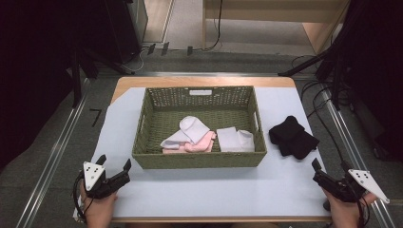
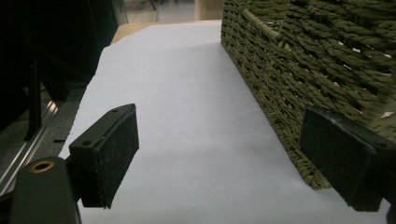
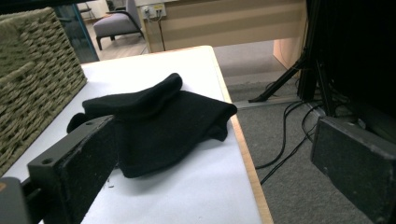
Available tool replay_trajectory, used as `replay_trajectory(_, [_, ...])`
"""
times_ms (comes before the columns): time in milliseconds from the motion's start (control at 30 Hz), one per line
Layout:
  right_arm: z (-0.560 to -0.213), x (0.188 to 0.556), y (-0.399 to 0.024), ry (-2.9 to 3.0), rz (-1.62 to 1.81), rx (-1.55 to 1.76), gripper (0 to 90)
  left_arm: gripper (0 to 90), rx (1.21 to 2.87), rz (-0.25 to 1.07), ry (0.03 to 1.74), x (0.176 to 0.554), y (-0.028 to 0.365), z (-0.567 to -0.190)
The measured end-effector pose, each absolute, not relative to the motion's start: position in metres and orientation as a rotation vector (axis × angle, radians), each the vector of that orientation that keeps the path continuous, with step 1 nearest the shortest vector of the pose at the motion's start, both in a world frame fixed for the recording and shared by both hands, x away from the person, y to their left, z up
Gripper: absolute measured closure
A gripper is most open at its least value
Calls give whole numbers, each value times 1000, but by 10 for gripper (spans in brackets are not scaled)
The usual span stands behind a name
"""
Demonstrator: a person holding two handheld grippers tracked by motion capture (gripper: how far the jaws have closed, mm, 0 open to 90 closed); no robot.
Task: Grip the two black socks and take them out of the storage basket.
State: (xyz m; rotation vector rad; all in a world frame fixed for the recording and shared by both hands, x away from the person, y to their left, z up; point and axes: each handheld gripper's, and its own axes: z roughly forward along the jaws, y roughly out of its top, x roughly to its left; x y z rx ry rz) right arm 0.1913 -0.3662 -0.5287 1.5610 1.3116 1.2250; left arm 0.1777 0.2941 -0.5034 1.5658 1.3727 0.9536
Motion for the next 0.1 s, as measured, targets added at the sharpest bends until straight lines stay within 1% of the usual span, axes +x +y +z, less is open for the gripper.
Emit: replay_trajectory(100, [-529,192,-369,1295,1242,1594,8,135,1572,955,1372,178,294,-503])
